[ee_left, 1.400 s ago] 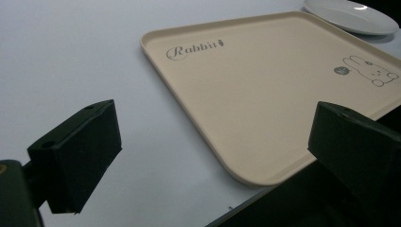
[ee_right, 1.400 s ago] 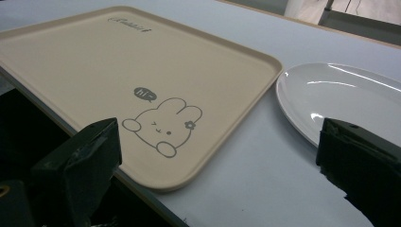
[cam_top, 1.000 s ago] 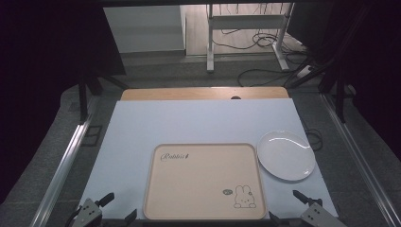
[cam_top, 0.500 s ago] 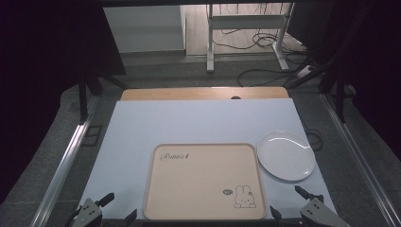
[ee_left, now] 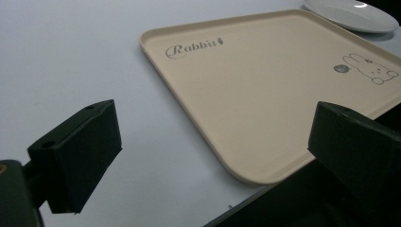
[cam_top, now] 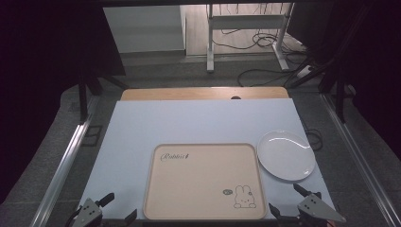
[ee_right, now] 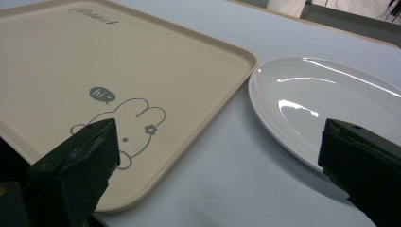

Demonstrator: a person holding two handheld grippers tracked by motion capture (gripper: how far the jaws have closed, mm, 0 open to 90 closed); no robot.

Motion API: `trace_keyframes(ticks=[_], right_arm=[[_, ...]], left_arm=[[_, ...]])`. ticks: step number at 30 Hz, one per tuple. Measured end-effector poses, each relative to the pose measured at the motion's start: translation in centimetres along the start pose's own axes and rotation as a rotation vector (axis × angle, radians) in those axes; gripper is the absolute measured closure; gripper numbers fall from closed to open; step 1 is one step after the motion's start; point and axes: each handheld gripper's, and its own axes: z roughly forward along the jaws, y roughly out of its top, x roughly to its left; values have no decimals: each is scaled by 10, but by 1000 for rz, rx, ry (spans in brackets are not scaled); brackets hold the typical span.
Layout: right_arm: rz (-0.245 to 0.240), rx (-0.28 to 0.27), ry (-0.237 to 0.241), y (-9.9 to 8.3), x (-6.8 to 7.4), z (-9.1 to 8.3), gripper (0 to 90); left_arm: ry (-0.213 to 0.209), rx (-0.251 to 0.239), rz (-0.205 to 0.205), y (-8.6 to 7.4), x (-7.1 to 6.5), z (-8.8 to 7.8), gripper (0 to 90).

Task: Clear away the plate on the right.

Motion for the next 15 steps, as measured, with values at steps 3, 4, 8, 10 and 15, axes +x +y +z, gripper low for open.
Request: trace_keyframes(ticks=[3,4,8,10,15], right_arm=[[-1,3,-4,0,-1,2,0],[0,4,-6,0,-1,2,0],[4,9,-12,0,-3,5,0],[13,8,-10,0,-4,6,0],[-6,5,-27,2,-2,11,0]], left_arm=[[1,0,-2,0,0,0,29],[1,0,-2,0,0,0,29],[1,-1,-2,0,0,0,29],[1,-1,-1,0,0,0,29],[0,-1,0,0,0,0,29]])
